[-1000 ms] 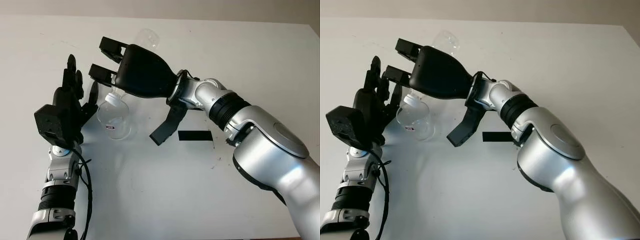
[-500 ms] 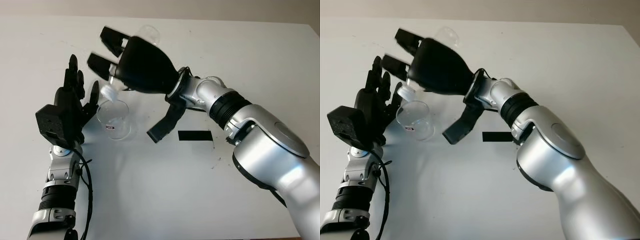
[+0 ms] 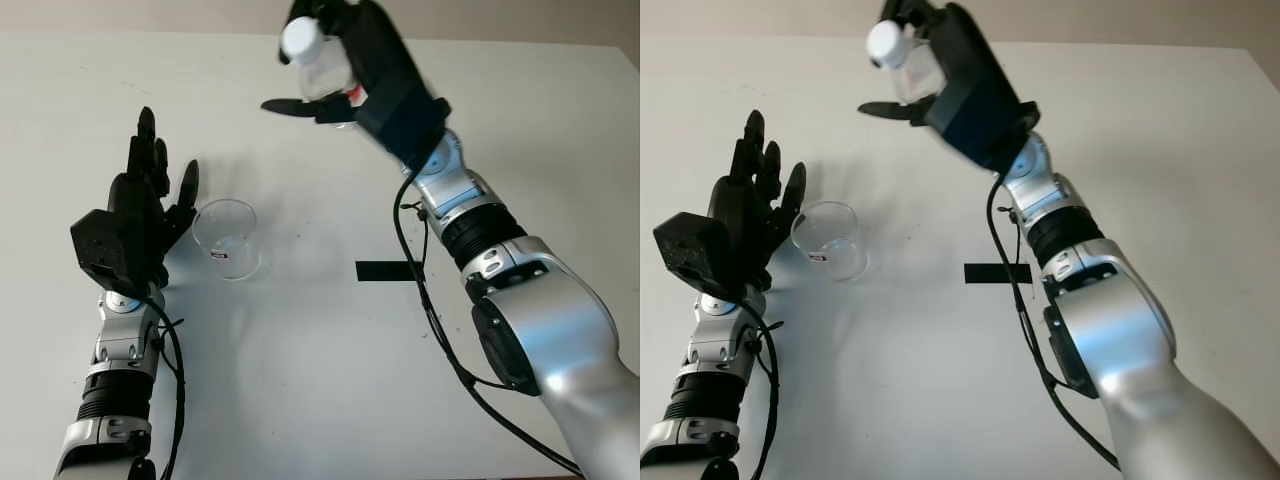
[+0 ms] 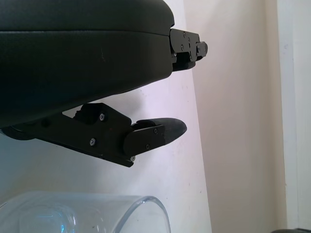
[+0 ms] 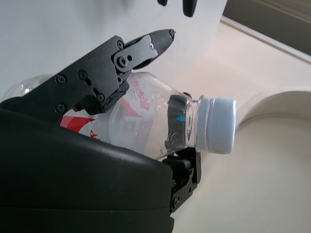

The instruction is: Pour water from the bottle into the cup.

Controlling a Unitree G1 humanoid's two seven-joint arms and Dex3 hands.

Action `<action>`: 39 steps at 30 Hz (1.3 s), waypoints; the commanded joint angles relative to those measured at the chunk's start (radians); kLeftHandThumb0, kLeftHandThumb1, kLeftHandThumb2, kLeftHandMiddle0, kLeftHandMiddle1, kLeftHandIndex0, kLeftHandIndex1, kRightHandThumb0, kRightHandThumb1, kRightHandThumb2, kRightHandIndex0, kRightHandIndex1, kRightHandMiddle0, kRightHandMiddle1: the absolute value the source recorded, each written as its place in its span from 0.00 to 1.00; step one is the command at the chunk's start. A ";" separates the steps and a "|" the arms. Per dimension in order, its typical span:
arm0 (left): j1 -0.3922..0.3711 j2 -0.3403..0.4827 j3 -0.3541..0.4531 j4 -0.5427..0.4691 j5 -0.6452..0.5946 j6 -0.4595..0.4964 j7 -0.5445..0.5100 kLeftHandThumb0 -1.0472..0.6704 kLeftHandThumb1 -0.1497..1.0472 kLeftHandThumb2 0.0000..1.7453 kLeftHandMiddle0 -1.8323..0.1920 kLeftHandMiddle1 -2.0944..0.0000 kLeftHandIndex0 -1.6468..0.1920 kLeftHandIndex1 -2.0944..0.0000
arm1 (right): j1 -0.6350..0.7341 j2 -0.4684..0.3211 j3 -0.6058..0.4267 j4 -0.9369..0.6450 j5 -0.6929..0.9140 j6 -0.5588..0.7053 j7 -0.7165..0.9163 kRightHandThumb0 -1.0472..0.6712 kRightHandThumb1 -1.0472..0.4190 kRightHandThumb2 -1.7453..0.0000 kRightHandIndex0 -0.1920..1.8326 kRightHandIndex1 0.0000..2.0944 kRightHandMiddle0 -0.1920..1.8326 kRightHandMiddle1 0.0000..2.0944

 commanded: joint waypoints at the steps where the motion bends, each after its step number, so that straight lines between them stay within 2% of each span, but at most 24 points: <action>1: 0.006 0.001 0.003 -0.004 -0.001 -0.008 0.001 0.45 0.96 0.32 0.91 0.97 0.92 0.98 | 0.036 -0.020 -0.059 -0.070 0.065 0.079 0.059 0.52 0.00 0.88 0.71 1.00 0.65 1.00; 3: 0.009 -0.001 0.003 -0.006 -0.001 -0.003 0.004 0.45 0.96 0.32 0.91 0.97 0.92 0.98 | 0.077 -0.028 -0.103 -0.156 0.122 0.191 0.104 0.52 0.00 0.87 0.70 1.00 0.64 1.00; 6: 0.012 -0.003 0.005 -0.008 -0.008 0.003 0.002 0.44 0.96 0.31 0.91 0.97 0.91 0.97 | 0.148 -0.038 -0.156 -0.325 0.192 0.376 0.129 0.51 0.00 0.85 0.66 1.00 0.56 1.00; 10: 0.017 -0.003 0.009 -0.013 -0.017 0.004 -0.001 0.45 0.98 0.30 0.92 0.98 0.92 0.98 | 0.264 -0.065 -0.198 -0.586 0.256 0.609 0.144 0.52 0.00 0.81 0.79 1.00 0.55 1.00; 16: 0.029 0.000 0.004 -0.030 -0.014 0.007 0.000 0.45 1.00 0.29 0.93 0.98 0.93 0.98 | 0.415 -0.072 -0.218 -0.881 0.306 0.795 0.147 0.53 0.00 0.78 0.84 1.00 0.54 1.00; 19: 0.035 0.003 0.003 -0.038 -0.011 0.006 -0.001 0.46 1.00 0.29 0.93 0.98 0.93 0.98 | 0.480 -0.065 -0.230 -0.994 0.347 0.858 0.150 0.53 0.00 0.75 0.93 1.00 0.54 1.00; 20: 0.038 0.005 0.003 -0.042 -0.008 0.007 0.000 0.45 1.00 0.29 0.93 0.98 0.93 0.98 | 0.496 -0.060 -0.236 -1.021 0.362 0.877 0.147 0.53 0.00 0.74 0.95 1.00 0.56 1.00; 21: 0.040 0.006 0.003 -0.045 -0.006 0.009 0.001 0.45 1.00 0.29 0.93 0.98 0.93 0.98 | 0.506 -0.056 -0.240 -1.041 0.373 0.891 0.144 0.53 0.00 0.74 0.98 1.00 0.63 1.00; 24: 0.046 0.009 0.005 -0.060 -0.010 0.017 -0.004 0.45 1.00 0.30 0.93 0.98 0.94 0.98 | 0.532 -0.044 -0.251 -1.089 0.400 0.925 0.121 0.53 0.00 0.72 1.00 1.00 0.91 1.00; 26: 0.049 0.011 0.007 -0.068 -0.013 0.025 -0.008 0.45 1.00 0.30 0.94 0.98 0.94 0.98 | 0.548 -0.043 -0.250 -1.121 0.402 0.941 0.108 0.54 0.00 0.72 1.00 1.00 0.98 1.00; 39: 0.052 0.018 0.010 -0.090 -0.014 0.047 -0.026 0.44 1.00 0.33 0.95 0.98 0.96 0.98 | 0.623 -0.059 -0.214 -1.226 0.381 1.031 0.079 0.52 0.00 0.79 1.00 1.00 1.00 1.00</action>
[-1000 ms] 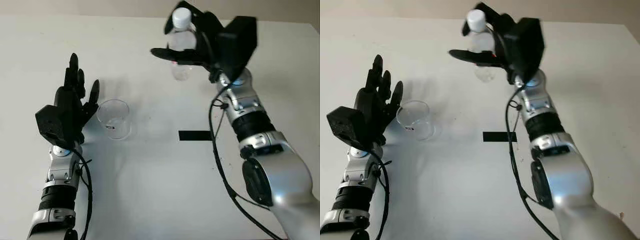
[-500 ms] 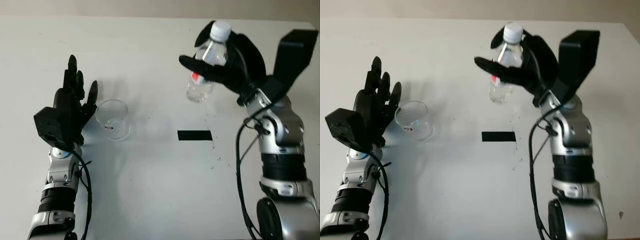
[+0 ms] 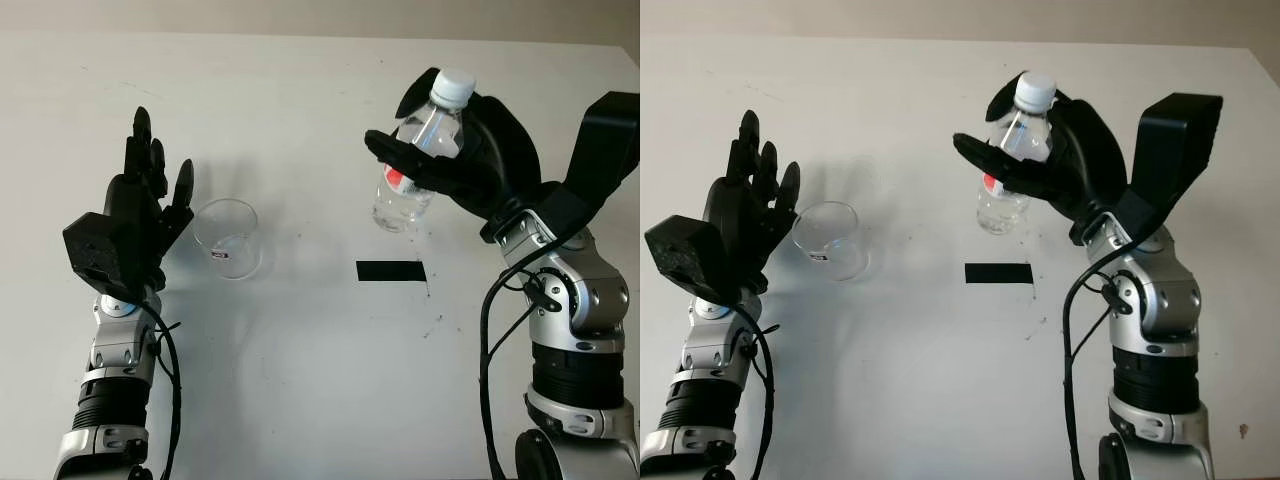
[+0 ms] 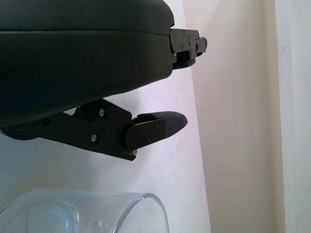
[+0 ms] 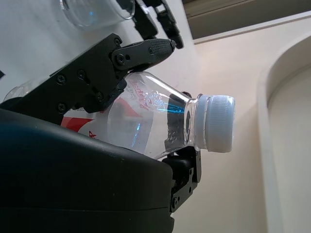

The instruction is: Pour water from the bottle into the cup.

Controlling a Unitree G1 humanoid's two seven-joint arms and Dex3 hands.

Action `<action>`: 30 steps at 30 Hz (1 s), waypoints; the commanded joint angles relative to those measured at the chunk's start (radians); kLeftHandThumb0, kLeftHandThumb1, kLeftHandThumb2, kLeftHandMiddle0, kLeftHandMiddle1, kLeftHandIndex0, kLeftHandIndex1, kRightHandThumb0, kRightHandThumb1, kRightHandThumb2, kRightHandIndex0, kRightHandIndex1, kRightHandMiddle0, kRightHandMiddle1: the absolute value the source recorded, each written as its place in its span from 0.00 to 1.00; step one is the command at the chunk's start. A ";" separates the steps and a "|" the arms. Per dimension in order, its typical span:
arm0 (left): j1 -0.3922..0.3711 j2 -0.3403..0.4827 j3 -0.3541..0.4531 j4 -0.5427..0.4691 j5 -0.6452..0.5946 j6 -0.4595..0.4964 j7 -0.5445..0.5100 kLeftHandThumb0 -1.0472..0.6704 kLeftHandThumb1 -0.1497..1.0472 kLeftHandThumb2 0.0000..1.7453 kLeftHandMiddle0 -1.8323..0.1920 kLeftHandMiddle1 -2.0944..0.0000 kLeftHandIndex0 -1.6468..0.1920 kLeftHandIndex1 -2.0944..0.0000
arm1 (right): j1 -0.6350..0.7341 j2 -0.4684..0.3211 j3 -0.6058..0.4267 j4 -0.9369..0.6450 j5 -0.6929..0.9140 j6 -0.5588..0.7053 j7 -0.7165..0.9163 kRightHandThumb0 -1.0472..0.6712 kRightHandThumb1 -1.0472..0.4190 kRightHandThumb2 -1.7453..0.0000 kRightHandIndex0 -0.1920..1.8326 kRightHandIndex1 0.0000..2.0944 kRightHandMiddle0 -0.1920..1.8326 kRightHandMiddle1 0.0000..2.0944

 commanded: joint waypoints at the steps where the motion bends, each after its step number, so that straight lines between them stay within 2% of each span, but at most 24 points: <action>1: 0.019 0.015 0.007 -0.020 -0.002 0.003 -0.006 0.44 1.00 0.33 0.95 0.98 0.96 0.98 | 0.006 -0.012 0.004 -0.030 -0.005 0.023 -0.008 0.52 0.00 0.80 1.00 1.00 1.00 1.00; 10: 0.020 0.018 0.006 -0.024 -0.002 0.001 -0.012 0.44 1.00 0.33 0.96 0.98 0.96 0.98 | 0.006 -0.036 0.020 -0.017 -0.028 0.045 0.019 0.54 0.00 0.77 1.00 1.00 1.00 1.00; 30: 0.026 0.026 0.005 -0.013 0.012 -0.026 -0.009 0.40 1.00 0.30 0.95 0.97 0.96 0.97 | 0.073 -0.031 0.022 -0.030 -0.034 0.101 0.039 0.53 0.00 0.77 0.98 1.00 1.00 1.00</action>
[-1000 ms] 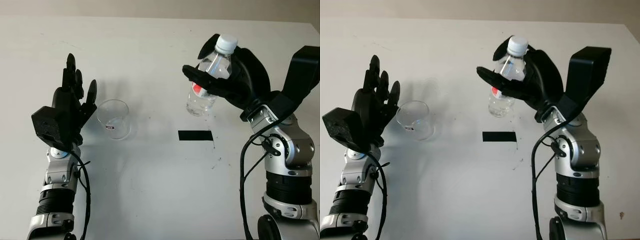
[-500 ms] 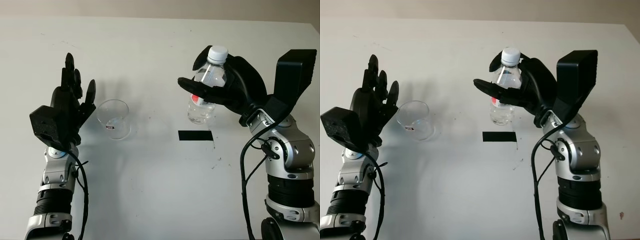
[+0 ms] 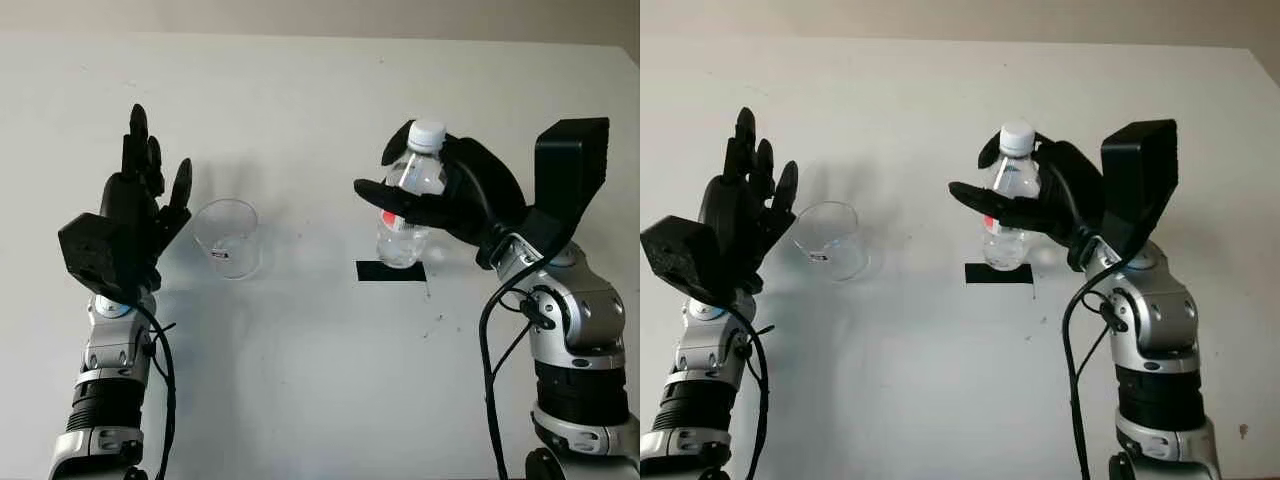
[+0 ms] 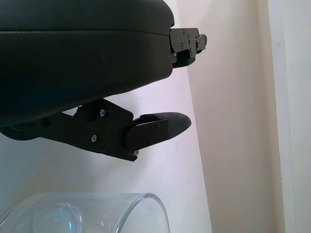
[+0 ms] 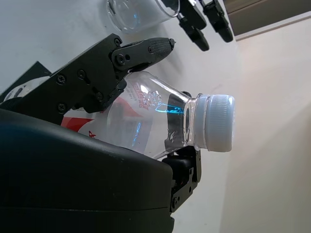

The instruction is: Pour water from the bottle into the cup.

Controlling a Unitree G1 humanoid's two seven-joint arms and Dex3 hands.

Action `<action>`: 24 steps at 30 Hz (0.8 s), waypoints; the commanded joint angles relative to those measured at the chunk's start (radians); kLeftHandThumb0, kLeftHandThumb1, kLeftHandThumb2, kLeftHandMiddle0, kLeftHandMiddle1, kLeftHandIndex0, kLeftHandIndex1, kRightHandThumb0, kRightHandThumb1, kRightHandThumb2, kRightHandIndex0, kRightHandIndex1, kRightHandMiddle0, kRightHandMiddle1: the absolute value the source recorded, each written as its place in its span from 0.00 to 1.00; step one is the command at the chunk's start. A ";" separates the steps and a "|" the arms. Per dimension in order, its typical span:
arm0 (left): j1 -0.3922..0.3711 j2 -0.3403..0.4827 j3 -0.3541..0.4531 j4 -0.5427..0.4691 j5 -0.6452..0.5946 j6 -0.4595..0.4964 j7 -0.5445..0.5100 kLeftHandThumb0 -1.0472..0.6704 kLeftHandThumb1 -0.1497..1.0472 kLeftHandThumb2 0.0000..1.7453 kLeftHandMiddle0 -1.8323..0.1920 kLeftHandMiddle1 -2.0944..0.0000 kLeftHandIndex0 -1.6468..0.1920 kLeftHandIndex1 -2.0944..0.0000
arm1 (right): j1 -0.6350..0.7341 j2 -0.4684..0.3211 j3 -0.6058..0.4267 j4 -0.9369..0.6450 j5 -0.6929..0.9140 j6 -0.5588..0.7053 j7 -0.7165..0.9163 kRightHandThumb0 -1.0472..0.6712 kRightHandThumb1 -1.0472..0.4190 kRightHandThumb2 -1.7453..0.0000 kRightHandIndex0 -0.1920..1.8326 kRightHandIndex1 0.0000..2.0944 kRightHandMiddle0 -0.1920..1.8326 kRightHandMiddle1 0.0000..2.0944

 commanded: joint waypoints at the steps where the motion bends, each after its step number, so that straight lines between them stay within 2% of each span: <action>1: 0.018 0.009 0.004 -0.006 0.007 -0.008 0.003 0.40 1.00 0.30 0.95 0.97 0.96 0.97 | 0.011 -0.004 -0.009 -0.033 0.010 0.006 0.002 0.53 0.00 0.77 0.98 1.00 1.00 1.00; 13: 0.023 0.011 0.005 -0.013 0.018 -0.003 0.006 0.40 1.00 0.30 0.94 0.97 0.95 0.97 | 0.034 0.009 0.002 -0.063 -0.007 0.043 -0.048 0.52 0.00 0.78 0.97 1.00 1.00 1.00; 24: 0.024 0.014 0.006 -0.009 0.021 -0.006 0.010 0.39 1.00 0.29 0.93 0.97 0.94 0.97 | 0.068 0.016 0.028 -0.014 -0.041 -0.062 -0.019 0.54 0.00 0.78 0.99 1.00 1.00 1.00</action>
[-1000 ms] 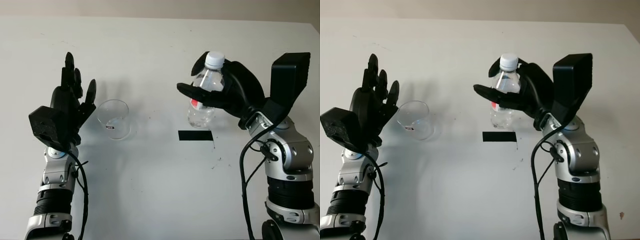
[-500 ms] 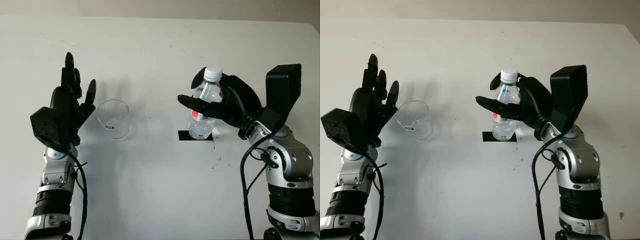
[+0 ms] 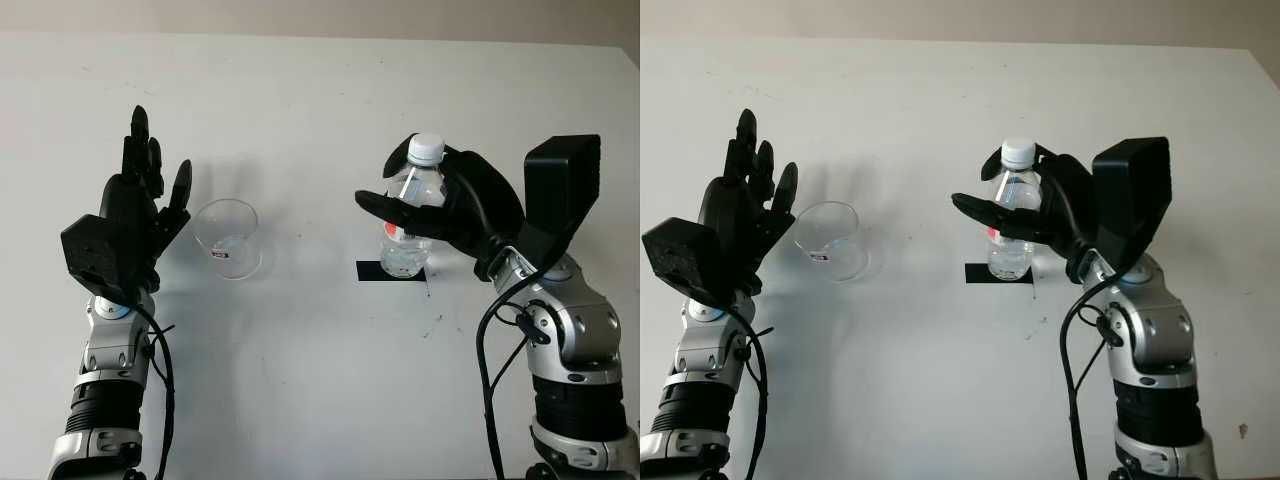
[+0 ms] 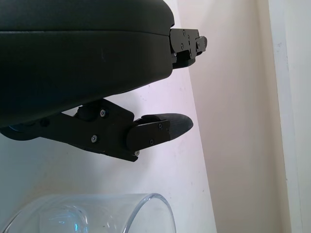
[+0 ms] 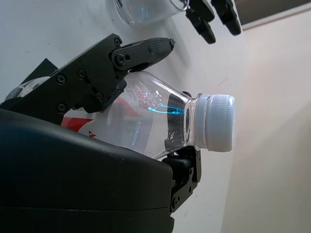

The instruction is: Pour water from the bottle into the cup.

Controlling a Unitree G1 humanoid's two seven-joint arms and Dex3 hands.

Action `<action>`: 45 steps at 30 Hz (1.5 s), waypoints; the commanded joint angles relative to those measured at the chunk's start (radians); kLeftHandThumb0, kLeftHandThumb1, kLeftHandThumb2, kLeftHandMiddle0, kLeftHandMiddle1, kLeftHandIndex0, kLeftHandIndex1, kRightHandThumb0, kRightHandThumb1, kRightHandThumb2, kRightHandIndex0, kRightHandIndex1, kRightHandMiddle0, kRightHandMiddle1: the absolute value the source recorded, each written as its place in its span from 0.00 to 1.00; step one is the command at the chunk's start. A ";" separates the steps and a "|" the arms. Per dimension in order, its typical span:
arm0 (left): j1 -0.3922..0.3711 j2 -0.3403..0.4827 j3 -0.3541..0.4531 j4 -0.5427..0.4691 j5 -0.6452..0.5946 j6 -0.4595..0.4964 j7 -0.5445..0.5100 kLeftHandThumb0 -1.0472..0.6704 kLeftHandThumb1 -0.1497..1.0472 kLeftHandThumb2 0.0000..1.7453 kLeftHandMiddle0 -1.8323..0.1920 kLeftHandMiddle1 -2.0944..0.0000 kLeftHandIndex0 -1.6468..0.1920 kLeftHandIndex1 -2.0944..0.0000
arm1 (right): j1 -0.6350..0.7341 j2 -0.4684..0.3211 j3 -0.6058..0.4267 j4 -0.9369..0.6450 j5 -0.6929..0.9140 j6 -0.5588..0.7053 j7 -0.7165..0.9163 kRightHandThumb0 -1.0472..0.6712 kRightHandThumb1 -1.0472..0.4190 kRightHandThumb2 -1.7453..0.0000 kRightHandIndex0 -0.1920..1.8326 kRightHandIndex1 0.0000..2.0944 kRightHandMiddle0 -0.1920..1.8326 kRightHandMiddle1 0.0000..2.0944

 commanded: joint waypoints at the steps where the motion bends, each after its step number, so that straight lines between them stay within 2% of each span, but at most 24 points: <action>1: 0.018 0.012 0.006 -0.008 0.002 -0.007 0.000 0.39 1.00 0.29 0.93 0.97 0.94 0.97 | 0.025 0.005 0.002 0.018 0.003 -0.025 0.014 0.54 0.00 0.78 1.00 1.00 1.00 1.00; 9: 0.017 0.013 0.006 -0.007 0.002 -0.005 -0.001 0.39 1.00 0.30 0.93 0.97 0.94 0.97 | 0.032 0.003 0.010 0.039 -0.010 -0.048 0.029 0.52 0.00 0.83 0.96 1.00 0.99 1.00; 19: 0.015 0.011 0.008 -0.006 -0.001 -0.004 0.001 0.39 1.00 0.29 0.93 0.97 0.94 0.97 | 0.045 -0.014 0.020 0.031 -0.028 -0.048 0.045 0.50 0.00 0.87 0.97 1.00 0.99 1.00; 20: 0.015 0.012 0.007 -0.007 -0.001 -0.003 0.000 0.39 1.00 0.29 0.93 0.97 0.94 0.97 | 0.049 -0.016 0.021 0.031 -0.032 -0.055 0.049 0.50 0.00 0.88 0.95 1.00 0.95 1.00; 21: 0.015 0.012 0.007 -0.008 0.000 -0.002 0.001 0.39 1.00 0.30 0.93 0.97 0.94 0.97 | 0.052 -0.018 0.019 0.031 -0.034 -0.062 0.052 0.48 0.00 0.91 0.86 1.00 0.79 1.00; 22: 0.014 0.013 0.006 -0.008 -0.001 -0.003 -0.001 0.39 1.00 0.30 0.93 0.97 0.94 0.97 | 0.056 -0.018 0.017 0.032 -0.036 -0.069 0.054 0.47 0.00 0.92 0.69 1.00 0.58 1.00; 23: 0.014 0.013 0.007 -0.007 -0.002 -0.003 -0.002 0.39 1.00 0.30 0.93 0.97 0.94 0.97 | 0.059 -0.018 0.015 0.031 -0.039 -0.074 0.055 0.44 0.01 0.94 0.46 1.00 0.35 1.00; 24: 0.012 0.012 0.008 -0.005 -0.004 -0.005 -0.004 0.39 1.00 0.30 0.93 0.97 0.94 0.97 | 0.061 -0.020 0.013 0.030 -0.039 -0.074 0.057 0.41 0.02 0.96 0.27 1.00 0.18 1.00; 25: 0.011 0.013 0.008 -0.004 -0.006 -0.005 -0.005 0.39 1.00 0.29 0.93 0.97 0.94 0.97 | 0.064 -0.019 0.005 0.031 -0.029 -0.075 0.066 0.37 0.04 0.97 0.11 1.00 0.07 1.00; 26: 0.010 0.013 0.008 -0.002 -0.005 -0.008 -0.005 0.39 1.00 0.29 0.93 0.97 0.94 0.97 | 0.067 -0.021 0.000 0.033 -0.020 -0.084 0.081 0.36 0.04 0.97 0.06 1.00 0.04 0.99; 27: 0.009 0.013 0.008 -0.002 -0.003 -0.008 -0.003 0.39 1.00 0.29 0.93 0.97 0.94 0.97 | 0.071 -0.024 -0.005 0.035 -0.011 -0.091 0.097 0.35 0.05 0.97 0.03 0.92 0.02 0.91; 28: 0.009 0.013 0.007 -0.002 -0.002 -0.008 -0.002 0.39 1.00 0.29 0.93 0.97 0.94 0.97 | 0.073 -0.026 -0.008 0.036 -0.006 -0.095 0.107 0.34 0.06 0.97 0.01 0.76 0.01 0.76; 29: 0.009 0.013 0.007 -0.003 -0.002 -0.008 -0.003 0.39 1.00 0.29 0.93 0.97 0.94 0.97 | 0.078 -0.036 -0.007 0.039 -0.005 -0.110 0.126 0.33 0.06 0.97 0.01 0.70 0.00 0.70; 31: 0.007 0.014 0.007 0.000 -0.002 -0.011 -0.005 0.39 1.00 0.30 0.93 0.98 0.94 0.97 | 0.086 -0.053 -0.002 0.046 -0.008 -0.139 0.158 0.29 0.07 0.97 0.00 0.36 0.00 0.37; 34: 0.006 0.014 0.007 0.001 -0.002 -0.012 -0.007 0.39 1.00 0.30 0.94 0.98 0.94 0.98 | 0.099 -0.066 -0.002 0.055 -0.010 -0.187 0.190 0.27 0.06 0.97 0.00 0.12 0.00 0.14; 38: 0.005 0.014 0.009 0.001 -0.007 -0.012 -0.010 0.39 1.00 0.30 0.94 0.98 0.94 0.98 | 0.112 -0.059 -0.014 0.059 -0.003 -0.210 0.188 0.26 0.07 0.97 0.00 0.01 0.00 0.02; 45: -0.001 0.012 0.012 0.005 -0.013 -0.014 -0.019 0.39 1.00 0.30 0.94 0.97 0.94 0.97 | 0.141 -0.058 -0.014 0.060 -0.009 -0.267 0.186 0.20 0.08 0.97 0.00 0.00 0.00 0.00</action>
